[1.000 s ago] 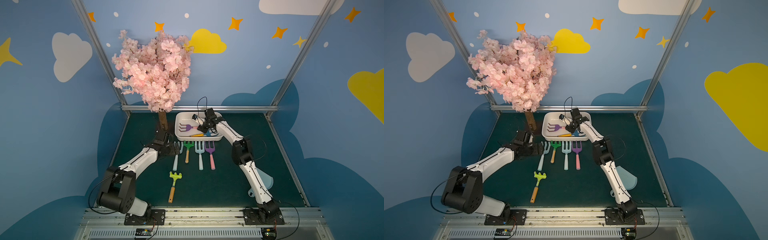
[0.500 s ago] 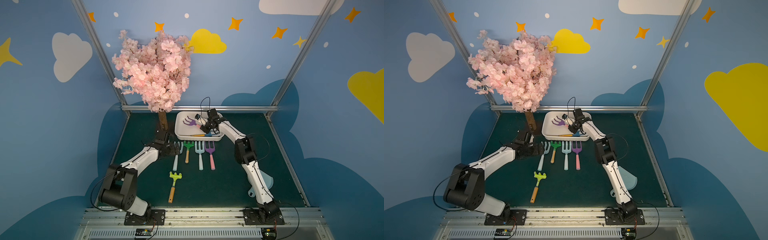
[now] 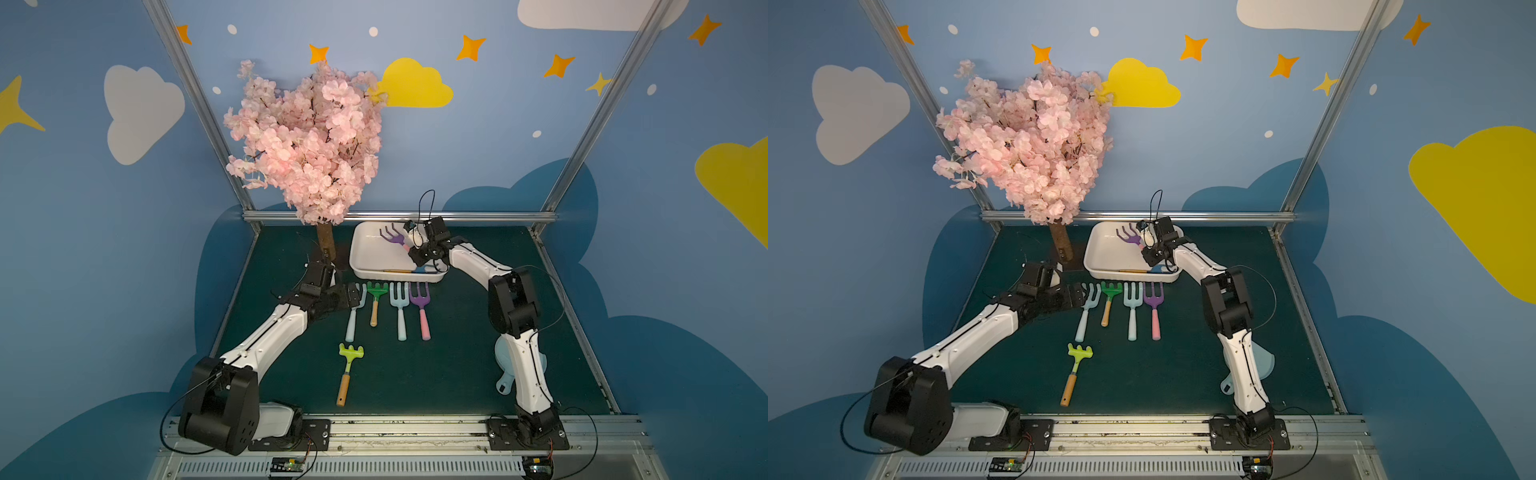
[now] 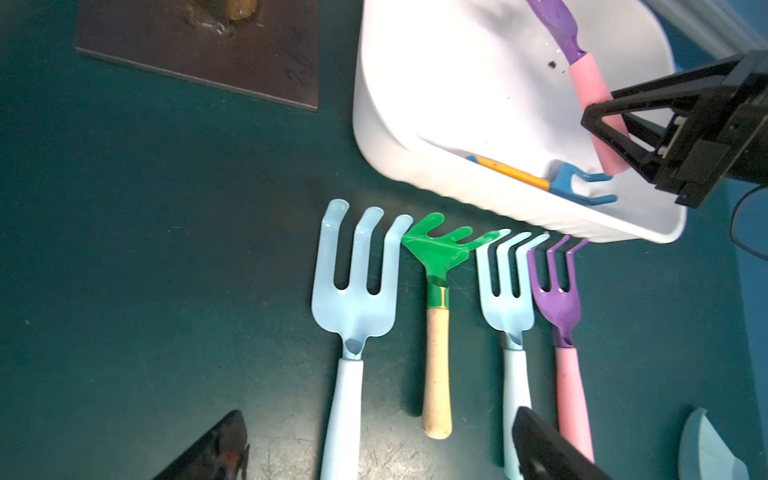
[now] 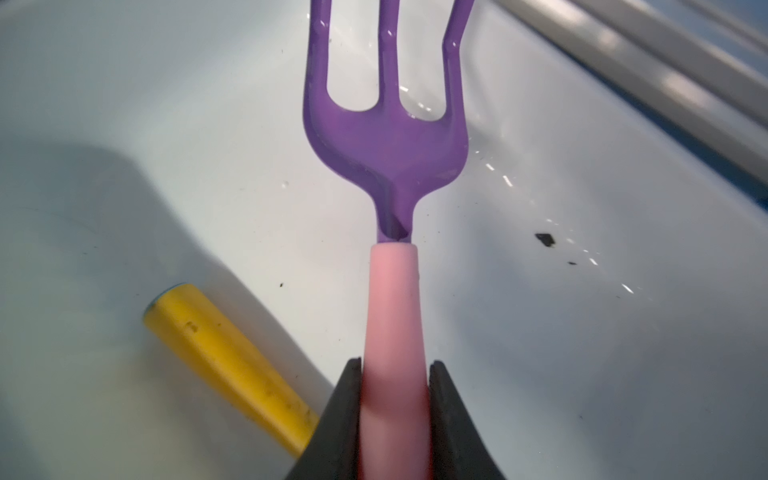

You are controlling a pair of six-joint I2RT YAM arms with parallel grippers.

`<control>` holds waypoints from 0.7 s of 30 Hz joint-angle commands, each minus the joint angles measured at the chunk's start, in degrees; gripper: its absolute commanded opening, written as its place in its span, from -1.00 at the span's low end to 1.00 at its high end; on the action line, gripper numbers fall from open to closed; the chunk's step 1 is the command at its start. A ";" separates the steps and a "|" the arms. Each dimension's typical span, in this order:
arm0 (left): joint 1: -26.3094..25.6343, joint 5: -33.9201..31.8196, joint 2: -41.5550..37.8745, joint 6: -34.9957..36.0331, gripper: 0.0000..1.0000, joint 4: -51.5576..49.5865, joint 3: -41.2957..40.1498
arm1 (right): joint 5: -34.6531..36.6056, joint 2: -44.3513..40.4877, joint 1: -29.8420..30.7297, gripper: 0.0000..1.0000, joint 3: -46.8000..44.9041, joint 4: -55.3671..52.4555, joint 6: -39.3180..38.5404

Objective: Take the hand rake out of the storage box
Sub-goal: Pick up the rake from the storage box, then place the rake at the center of the board.

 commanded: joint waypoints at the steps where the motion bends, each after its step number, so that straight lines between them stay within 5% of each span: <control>1: 0.20 2.51 -2.66 -1.91 1.00 1.36 -1.52 | 2.46 -8.67 0.20 -1.00 -5.87 8.69 7.64; 15: -0.60 4.07 -11.71 -2.99 1.00 1.81 -7.61 | 21.56 -50.08 0.59 -1.00 -56.82 12.35 28.88; 21: -1.64 4.61 -14.06 -3.69 1.00 2.00 -9.39 | 22.31 -57.29 0.66 -1.00 -68.46 11.51 32.82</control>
